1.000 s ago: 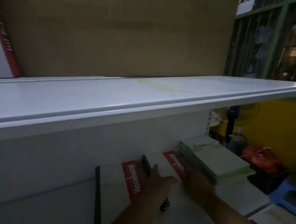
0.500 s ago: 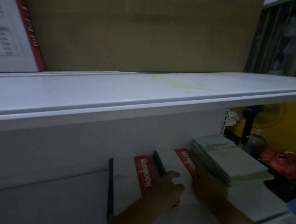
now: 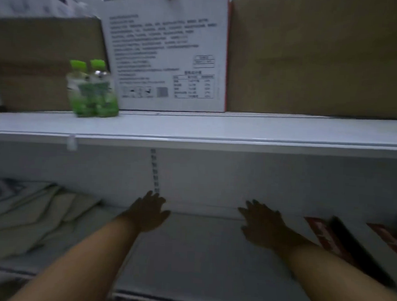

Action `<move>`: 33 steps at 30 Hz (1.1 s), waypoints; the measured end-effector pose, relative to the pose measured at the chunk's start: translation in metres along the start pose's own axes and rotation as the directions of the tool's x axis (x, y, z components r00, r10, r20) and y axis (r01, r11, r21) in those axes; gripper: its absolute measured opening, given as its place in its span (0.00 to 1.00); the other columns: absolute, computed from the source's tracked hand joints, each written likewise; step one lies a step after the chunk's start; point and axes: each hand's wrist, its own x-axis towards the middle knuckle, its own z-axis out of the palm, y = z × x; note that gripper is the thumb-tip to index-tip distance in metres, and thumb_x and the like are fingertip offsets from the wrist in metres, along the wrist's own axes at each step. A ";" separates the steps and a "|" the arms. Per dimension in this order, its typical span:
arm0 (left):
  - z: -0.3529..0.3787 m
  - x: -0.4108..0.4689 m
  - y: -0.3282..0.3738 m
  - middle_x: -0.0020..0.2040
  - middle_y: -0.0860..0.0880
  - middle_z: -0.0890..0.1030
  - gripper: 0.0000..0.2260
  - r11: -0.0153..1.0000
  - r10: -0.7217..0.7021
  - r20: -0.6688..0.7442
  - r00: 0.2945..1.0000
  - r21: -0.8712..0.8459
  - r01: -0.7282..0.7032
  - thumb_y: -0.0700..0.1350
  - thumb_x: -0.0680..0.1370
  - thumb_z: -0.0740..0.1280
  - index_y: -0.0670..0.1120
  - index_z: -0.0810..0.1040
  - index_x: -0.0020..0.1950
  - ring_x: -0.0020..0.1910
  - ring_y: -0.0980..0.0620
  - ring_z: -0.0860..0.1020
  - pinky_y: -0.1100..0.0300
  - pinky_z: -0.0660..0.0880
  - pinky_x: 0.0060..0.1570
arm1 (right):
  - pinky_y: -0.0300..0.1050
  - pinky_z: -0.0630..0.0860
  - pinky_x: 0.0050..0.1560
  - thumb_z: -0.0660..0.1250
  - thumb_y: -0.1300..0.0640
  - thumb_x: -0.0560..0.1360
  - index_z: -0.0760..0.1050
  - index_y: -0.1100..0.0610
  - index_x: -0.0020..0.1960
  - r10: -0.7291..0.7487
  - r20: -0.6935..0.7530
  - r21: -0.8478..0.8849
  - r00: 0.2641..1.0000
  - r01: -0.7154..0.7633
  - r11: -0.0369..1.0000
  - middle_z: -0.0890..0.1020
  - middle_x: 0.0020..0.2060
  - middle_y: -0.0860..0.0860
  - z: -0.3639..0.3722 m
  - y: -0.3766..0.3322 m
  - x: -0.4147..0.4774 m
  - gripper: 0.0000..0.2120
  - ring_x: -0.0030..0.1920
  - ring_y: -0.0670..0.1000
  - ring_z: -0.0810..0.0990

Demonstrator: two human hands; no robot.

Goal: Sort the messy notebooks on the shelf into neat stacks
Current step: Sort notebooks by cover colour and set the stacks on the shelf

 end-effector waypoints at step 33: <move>-0.036 -0.191 -0.482 0.75 0.54 0.60 0.21 0.720 -0.666 -0.035 0.745 -0.291 0.630 0.55 0.81 0.57 0.53 0.64 0.73 0.73 0.55 0.61 0.61 0.59 0.69 | 0.48 0.69 0.62 0.57 0.51 0.78 0.70 0.56 0.64 -0.566 -0.351 0.247 0.746 0.657 0.713 0.74 0.63 0.55 -0.048 -0.658 0.249 0.17 0.64 0.56 0.72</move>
